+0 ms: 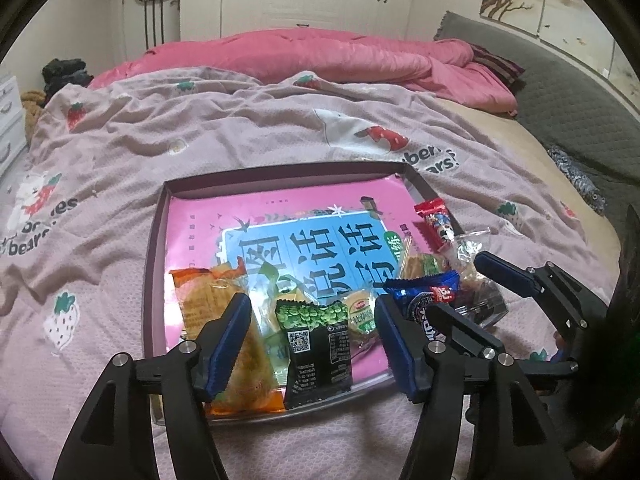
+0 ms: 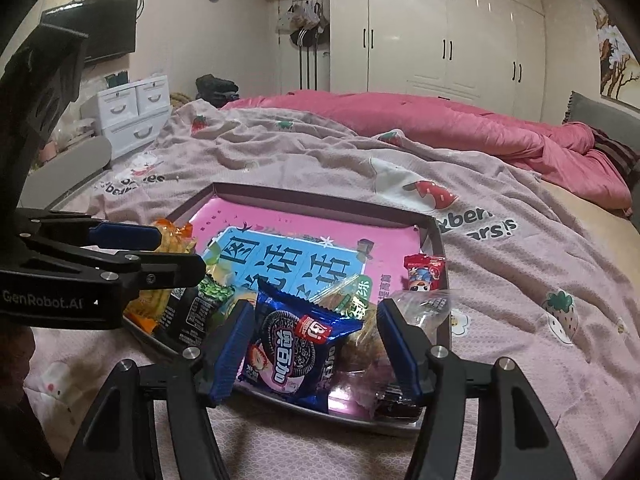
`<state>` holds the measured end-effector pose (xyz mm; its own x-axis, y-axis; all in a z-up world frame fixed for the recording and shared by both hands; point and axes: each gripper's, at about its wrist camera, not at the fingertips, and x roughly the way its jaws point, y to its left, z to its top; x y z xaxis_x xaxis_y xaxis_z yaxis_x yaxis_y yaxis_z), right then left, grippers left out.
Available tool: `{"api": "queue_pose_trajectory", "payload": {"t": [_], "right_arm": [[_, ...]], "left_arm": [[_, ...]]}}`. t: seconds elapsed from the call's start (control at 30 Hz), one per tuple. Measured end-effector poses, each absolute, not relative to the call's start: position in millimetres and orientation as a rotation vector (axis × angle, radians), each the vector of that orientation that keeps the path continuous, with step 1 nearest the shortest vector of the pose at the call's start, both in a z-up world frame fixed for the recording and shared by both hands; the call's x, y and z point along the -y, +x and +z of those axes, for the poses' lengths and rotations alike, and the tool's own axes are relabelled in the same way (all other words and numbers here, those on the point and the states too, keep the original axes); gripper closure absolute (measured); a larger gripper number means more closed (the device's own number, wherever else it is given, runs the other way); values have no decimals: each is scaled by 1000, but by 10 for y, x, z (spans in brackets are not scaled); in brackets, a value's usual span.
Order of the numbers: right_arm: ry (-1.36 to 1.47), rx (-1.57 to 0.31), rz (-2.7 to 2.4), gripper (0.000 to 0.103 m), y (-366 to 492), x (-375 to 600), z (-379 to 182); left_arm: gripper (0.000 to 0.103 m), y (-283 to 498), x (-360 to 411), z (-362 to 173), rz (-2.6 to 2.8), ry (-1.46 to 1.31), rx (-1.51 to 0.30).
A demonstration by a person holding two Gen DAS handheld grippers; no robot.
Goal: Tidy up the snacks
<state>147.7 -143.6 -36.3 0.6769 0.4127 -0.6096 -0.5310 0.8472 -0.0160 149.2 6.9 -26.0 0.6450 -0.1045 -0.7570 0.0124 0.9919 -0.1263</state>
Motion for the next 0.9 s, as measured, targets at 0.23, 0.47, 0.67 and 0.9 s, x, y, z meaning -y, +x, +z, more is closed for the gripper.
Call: {"api": "queue_pose_trajectory", "payload": {"t": [0.23,0.47,0.67,0.9], "right_arm": [[-147,-605,527,34,1410,1543,-227],[-89,-615,499,28,1259,1659,-97],[-62,-644,460,24,1096,1699,-46],[-69,-679,434,18,881,1714,-35]], "left_arm": [[32,1414,-88,-150,-50,-116,-846],[26,1217,-84,-26,-39,-117,-828],[26,977,-65,-10,-26,-113,-846],[26,721,-93,-34,-6,-118,-863]]}}
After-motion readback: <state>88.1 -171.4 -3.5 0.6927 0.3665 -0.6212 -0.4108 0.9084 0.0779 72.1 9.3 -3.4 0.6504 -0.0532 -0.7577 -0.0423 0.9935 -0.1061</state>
